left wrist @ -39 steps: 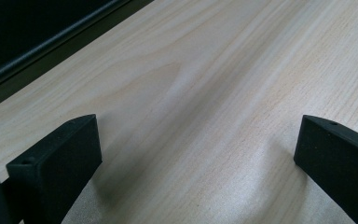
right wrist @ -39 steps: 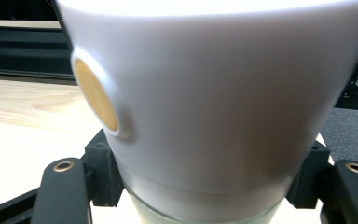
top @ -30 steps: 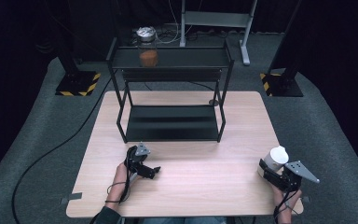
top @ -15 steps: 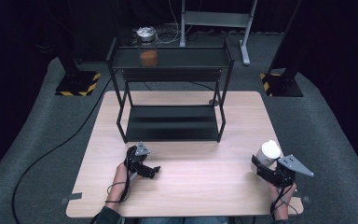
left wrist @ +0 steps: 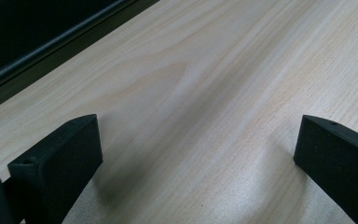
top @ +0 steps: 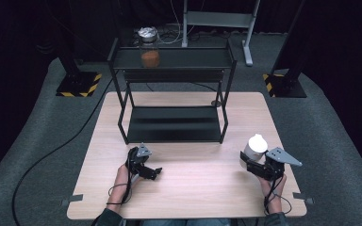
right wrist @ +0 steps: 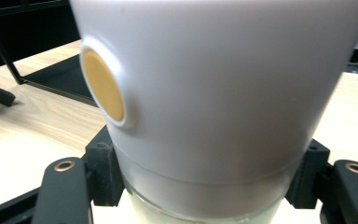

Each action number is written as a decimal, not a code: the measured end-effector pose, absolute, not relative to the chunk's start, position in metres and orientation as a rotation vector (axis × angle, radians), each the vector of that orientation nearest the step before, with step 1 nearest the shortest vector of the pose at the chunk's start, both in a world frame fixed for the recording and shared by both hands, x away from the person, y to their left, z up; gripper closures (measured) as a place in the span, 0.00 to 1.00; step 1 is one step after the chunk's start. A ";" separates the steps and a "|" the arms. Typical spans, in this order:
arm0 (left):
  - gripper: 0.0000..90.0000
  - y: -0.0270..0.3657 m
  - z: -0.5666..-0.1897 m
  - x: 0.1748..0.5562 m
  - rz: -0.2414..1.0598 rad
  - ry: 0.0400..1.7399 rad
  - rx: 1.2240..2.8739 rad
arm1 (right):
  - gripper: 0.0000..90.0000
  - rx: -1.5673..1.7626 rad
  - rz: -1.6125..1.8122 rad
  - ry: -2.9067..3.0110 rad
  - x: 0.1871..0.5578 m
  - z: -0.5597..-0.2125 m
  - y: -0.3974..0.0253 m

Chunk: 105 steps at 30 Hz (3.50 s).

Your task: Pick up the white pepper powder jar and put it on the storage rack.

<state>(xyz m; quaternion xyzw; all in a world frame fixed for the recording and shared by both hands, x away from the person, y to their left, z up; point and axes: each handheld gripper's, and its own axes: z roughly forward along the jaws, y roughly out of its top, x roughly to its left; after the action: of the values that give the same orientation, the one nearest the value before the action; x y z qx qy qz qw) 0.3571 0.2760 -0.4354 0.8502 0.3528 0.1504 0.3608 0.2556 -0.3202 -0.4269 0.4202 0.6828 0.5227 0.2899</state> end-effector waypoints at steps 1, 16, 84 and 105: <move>0.00 0.276 -0.435 0.357 0.388 0.909 2.191 | 0.33 1.114 1.396 1.830 0.258 -0.426 -0.319; 0.00 0.276 -0.435 0.357 0.392 0.909 2.192 | 0.33 1.008 1.440 1.911 0.282 -0.411 -0.299; 0.00 0.276 -0.435 0.357 0.395 0.913 2.190 | 0.33 0.750 1.531 2.082 0.389 -0.352 -0.244; 0.00 0.276 -0.435 0.357 0.396 0.914 2.190 | 0.33 0.669 1.561 2.068 0.406 -0.310 -0.242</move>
<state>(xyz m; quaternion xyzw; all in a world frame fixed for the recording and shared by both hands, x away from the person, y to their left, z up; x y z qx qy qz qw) 0.3565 0.2757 -0.4354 0.8493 0.3546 0.1534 0.3598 0.4057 -0.2421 -0.3104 0.2431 0.7520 0.5676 0.2306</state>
